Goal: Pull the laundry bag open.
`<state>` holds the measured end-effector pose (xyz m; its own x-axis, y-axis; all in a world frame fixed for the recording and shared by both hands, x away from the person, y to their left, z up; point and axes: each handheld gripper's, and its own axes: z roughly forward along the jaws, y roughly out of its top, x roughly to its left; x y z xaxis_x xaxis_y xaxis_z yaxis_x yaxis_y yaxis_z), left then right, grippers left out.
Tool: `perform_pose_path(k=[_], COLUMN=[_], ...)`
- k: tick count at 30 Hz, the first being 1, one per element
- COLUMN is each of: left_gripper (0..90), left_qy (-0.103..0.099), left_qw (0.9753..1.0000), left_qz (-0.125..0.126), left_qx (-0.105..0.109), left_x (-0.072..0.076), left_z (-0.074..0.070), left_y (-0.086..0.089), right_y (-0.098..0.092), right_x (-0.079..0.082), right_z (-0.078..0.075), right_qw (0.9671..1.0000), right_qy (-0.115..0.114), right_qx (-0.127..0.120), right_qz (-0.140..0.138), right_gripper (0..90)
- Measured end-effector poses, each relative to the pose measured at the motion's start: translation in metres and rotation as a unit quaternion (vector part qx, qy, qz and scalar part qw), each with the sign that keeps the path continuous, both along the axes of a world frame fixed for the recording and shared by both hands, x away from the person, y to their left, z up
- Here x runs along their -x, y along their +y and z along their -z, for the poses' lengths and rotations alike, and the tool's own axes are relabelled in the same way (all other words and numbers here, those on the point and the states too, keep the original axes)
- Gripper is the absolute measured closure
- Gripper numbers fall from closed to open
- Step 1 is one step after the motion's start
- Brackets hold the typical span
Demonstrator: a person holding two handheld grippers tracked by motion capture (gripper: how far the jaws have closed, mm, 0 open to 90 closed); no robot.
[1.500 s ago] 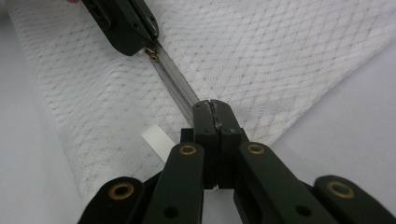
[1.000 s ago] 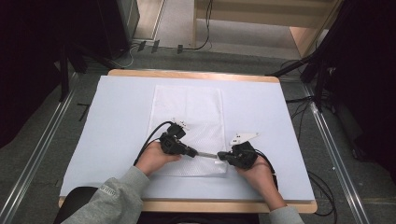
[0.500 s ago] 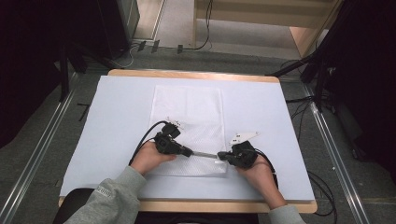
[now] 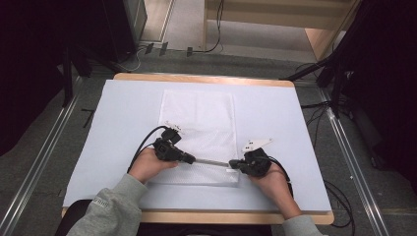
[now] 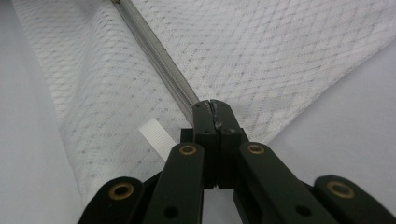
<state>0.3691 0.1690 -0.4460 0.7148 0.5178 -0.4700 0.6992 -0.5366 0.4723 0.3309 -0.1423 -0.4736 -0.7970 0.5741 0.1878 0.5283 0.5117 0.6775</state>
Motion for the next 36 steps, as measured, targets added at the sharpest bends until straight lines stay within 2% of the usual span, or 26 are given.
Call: perform_pose_path(k=[5,7,19,36], left_gripper=[88.0,88.0,87.9,87.9], left_qy=[0.007,0.006,0.009,0.006], left_qw=[1.0000,1.0000,0.9996,0.9989], left_qz=[-0.003,-0.001,-0.022,-0.045], left_qx=[0.001,-0.005,-0.012,-0.012], left_x=[0.000,0.000,0.001,0.008], left_z=[-0.001,-0.002,-0.005,-0.011], left_y=[0.007,0.009,0.027,0.070], right_y=[0.000,0.000,0.000,-0.001], right_x=[0.000,-0.001,-0.001,-0.001], right_z=[0.000,0.000,0.000,0.000], right_qw=[1.0000,1.0000,1.0000,1.0000], right_qy=[0.001,0.002,0.003,0.002], right_qx=[-0.001,-0.002,-0.001,-0.002], right_qz=[0.000,0.000,-0.001,-0.001], right_gripper=[90.0,90.0,90.0,90.0])
